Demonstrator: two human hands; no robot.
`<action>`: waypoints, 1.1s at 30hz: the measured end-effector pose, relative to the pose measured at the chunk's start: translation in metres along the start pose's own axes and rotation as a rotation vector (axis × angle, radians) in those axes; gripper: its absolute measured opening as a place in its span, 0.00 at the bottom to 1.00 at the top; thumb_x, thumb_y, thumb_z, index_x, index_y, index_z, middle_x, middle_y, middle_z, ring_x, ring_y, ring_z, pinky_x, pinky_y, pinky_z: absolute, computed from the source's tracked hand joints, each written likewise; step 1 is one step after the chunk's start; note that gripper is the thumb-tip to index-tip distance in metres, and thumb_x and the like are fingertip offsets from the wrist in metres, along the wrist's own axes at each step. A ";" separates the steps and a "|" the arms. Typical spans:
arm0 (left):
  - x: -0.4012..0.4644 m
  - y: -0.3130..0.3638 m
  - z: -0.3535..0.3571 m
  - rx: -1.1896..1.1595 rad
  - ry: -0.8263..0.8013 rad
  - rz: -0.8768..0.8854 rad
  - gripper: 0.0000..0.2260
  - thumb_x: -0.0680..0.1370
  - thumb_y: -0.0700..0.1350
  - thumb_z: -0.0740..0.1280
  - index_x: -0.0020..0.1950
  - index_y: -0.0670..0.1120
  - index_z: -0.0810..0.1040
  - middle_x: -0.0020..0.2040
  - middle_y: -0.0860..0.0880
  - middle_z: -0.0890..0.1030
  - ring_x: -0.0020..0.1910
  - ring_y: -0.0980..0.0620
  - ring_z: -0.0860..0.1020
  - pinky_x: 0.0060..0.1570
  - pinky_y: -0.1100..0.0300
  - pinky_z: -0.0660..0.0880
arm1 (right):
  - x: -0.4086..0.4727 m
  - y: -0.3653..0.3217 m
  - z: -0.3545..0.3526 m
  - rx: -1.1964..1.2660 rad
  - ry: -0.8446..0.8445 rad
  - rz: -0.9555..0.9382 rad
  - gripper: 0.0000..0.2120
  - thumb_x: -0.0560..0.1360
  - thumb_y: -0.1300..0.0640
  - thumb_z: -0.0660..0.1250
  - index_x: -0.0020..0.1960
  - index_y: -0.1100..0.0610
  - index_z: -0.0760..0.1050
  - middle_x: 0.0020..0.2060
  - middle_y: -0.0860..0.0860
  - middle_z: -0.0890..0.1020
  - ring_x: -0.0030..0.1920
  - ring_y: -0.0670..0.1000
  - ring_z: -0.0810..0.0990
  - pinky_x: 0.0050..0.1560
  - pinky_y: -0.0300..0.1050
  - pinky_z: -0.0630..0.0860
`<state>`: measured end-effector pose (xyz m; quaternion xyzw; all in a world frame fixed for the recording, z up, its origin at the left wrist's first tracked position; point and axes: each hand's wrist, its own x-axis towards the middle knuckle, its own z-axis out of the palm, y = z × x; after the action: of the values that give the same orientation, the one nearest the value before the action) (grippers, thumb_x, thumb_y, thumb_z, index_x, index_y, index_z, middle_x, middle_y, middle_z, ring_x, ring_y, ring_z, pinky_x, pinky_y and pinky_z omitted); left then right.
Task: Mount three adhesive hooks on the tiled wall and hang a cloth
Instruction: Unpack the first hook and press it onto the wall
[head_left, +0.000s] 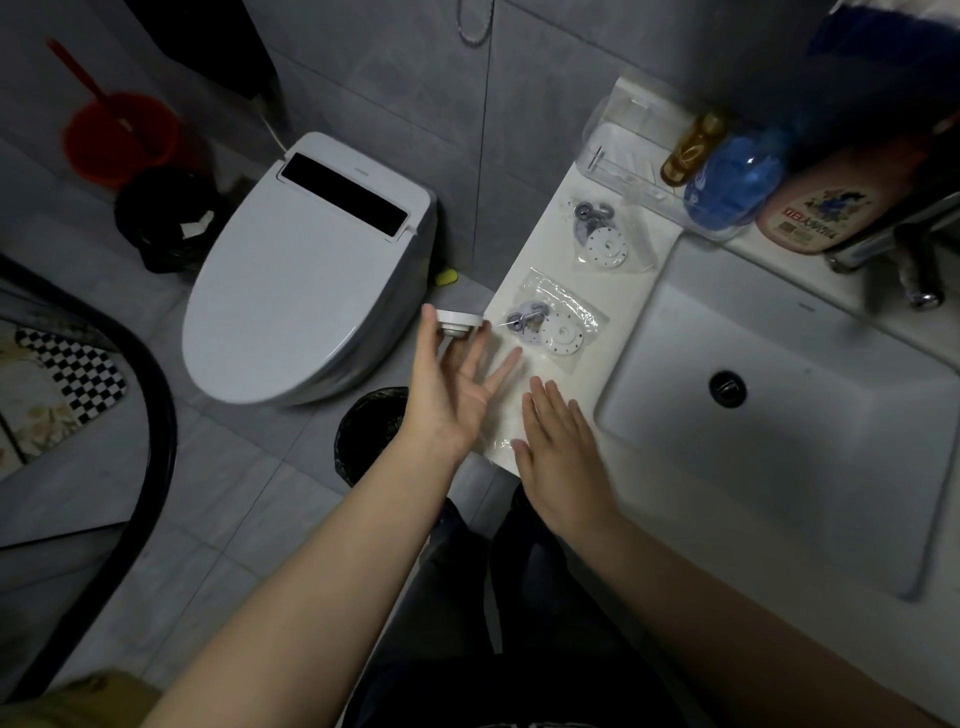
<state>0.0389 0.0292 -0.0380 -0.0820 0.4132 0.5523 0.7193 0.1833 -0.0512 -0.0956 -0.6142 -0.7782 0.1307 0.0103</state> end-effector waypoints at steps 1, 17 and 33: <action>-0.004 -0.003 0.001 0.060 -0.034 -0.021 0.18 0.78 0.56 0.67 0.60 0.45 0.77 0.56 0.44 0.82 0.55 0.48 0.83 0.62 0.35 0.74 | -0.002 -0.003 -0.001 -0.029 -0.063 0.013 0.30 0.81 0.46 0.48 0.77 0.62 0.59 0.79 0.57 0.58 0.79 0.55 0.52 0.77 0.57 0.56; 0.029 0.002 -0.010 0.112 0.072 0.026 0.17 0.77 0.54 0.70 0.61 0.47 0.74 0.63 0.47 0.79 0.64 0.48 0.79 0.53 0.27 0.74 | -0.009 0.004 -0.007 0.090 -0.084 0.043 0.33 0.82 0.40 0.46 0.80 0.57 0.47 0.80 0.52 0.49 0.80 0.52 0.48 0.78 0.56 0.51; 0.018 0.028 -0.019 0.028 0.144 0.038 0.27 0.74 0.57 0.73 0.69 0.47 0.73 0.65 0.49 0.79 0.58 0.51 0.81 0.55 0.33 0.77 | 0.029 -0.003 -0.041 0.958 -0.019 0.713 0.05 0.74 0.61 0.72 0.50 0.58 0.81 0.39 0.47 0.82 0.39 0.47 0.80 0.43 0.37 0.78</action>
<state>0.0057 0.0416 -0.0531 -0.1033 0.4730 0.5528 0.6783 0.1806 -0.0166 -0.0593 -0.7635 -0.3783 0.4677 0.2347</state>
